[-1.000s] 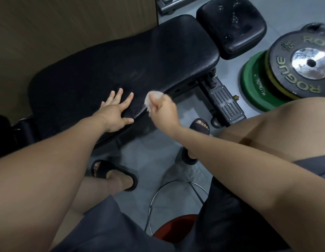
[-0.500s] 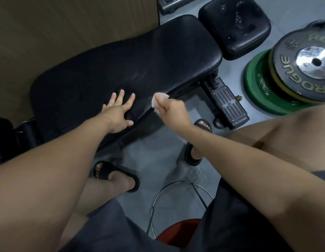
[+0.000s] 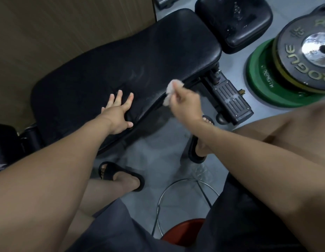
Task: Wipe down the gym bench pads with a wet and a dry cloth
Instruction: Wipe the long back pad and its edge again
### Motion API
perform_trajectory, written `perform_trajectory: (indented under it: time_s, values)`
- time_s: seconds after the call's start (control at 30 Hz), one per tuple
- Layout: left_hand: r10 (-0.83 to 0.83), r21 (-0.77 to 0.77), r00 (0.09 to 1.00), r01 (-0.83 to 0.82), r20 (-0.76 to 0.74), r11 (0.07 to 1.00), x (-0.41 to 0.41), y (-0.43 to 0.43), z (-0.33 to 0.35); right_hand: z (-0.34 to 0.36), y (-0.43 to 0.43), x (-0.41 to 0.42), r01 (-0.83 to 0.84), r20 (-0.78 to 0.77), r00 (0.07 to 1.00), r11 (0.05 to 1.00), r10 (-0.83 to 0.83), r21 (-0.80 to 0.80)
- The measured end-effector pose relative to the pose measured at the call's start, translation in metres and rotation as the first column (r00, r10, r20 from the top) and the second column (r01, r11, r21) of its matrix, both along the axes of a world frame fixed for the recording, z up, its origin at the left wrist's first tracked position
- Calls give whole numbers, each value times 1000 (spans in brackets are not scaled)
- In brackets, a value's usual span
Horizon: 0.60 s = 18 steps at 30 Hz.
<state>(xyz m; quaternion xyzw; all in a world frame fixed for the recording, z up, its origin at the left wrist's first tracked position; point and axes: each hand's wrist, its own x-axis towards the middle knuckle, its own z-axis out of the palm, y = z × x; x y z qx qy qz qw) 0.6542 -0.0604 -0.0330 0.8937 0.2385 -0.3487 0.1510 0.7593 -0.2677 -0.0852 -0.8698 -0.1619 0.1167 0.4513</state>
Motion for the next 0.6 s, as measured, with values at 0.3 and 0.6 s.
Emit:
perform_trajectory:
  time_s: [0.3,0.6]
  values:
    - [-7,40,1000,7,-6,999,4,-3,1,-17,-7,45,424,-456,817,904,-354,59]
    - [12,41,1000,-13,13,999,5,-1,1,-9,11,36,603,-615,693,770,-376,208]
